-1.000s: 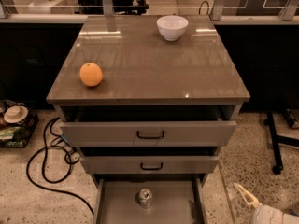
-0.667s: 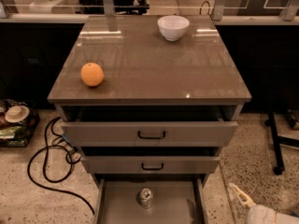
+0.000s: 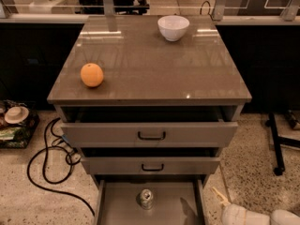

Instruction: Pick 7up can from bottom drawer and place on counter

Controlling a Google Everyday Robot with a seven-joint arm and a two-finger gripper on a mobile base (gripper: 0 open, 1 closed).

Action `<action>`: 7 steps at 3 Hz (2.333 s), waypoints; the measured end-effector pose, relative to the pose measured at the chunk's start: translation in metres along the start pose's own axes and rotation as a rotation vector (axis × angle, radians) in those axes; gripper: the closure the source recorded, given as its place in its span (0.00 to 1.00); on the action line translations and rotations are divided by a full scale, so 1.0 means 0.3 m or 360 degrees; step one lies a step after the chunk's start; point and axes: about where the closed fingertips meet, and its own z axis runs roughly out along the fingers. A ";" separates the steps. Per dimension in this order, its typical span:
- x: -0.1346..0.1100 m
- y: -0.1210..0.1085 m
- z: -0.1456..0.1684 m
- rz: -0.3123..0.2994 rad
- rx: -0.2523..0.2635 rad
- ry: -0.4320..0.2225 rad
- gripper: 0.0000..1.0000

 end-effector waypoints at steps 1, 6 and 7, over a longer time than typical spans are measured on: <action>0.106 0.013 0.159 0.0029 -0.0011 0.0006 0.00; 0.250 0.034 0.607 0.0151 -0.0145 -0.0164 0.00; 0.285 -0.011 0.722 0.0203 -0.0210 -0.0304 0.00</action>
Offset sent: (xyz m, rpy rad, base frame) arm 0.0338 0.0778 -0.1406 0.0367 0.0564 -0.0167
